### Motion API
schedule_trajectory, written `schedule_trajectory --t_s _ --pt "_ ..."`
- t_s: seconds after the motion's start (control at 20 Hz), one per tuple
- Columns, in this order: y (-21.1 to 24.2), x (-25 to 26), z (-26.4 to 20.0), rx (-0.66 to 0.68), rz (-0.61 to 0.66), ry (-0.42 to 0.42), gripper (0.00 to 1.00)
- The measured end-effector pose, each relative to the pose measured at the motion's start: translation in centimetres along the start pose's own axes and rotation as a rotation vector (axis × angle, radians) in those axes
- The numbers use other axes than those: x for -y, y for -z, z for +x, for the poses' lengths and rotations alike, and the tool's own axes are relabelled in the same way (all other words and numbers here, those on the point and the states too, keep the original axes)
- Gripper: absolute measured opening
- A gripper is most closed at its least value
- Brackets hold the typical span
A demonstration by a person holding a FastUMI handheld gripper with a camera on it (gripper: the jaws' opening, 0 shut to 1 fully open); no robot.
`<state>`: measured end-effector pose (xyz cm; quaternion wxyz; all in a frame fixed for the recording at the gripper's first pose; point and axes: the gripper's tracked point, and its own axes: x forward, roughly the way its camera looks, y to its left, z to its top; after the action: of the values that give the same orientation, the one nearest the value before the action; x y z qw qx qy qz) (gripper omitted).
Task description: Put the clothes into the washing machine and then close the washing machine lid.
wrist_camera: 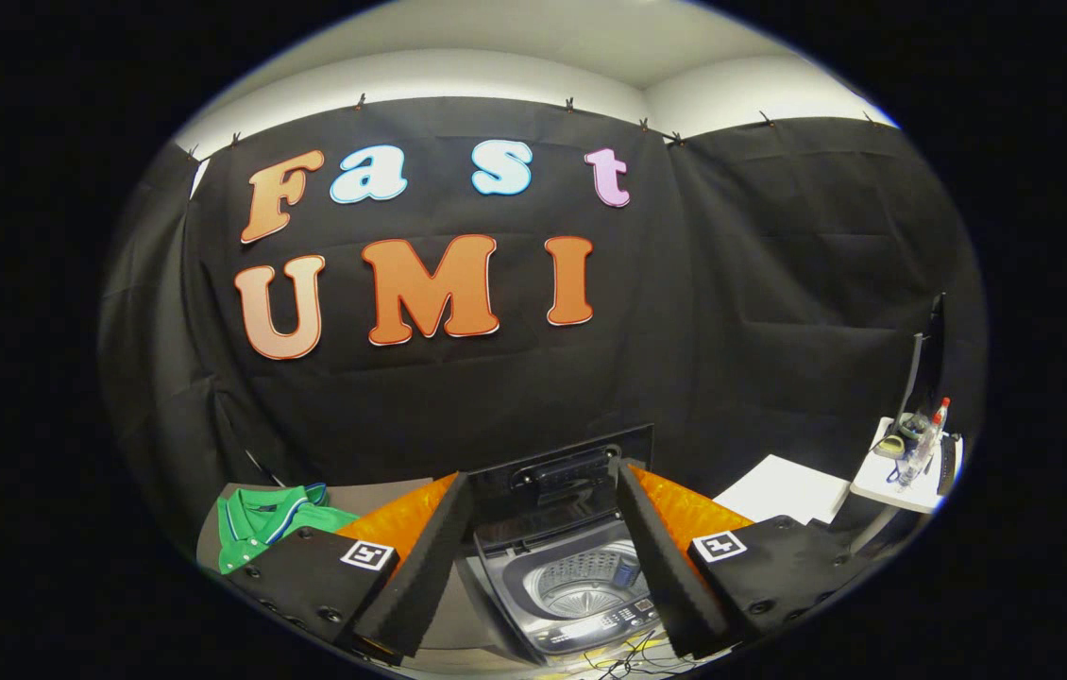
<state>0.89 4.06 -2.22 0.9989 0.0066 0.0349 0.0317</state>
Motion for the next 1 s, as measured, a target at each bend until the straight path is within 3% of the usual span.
schedule_trajectory --t_s 0.55,1.0 --pt "5.3 -12.9 0.3 -0.131 -0.070 -0.226 0.99" --pt "11.6 -25.1 -3.9 -0.303 -0.140 -0.495 0.99"
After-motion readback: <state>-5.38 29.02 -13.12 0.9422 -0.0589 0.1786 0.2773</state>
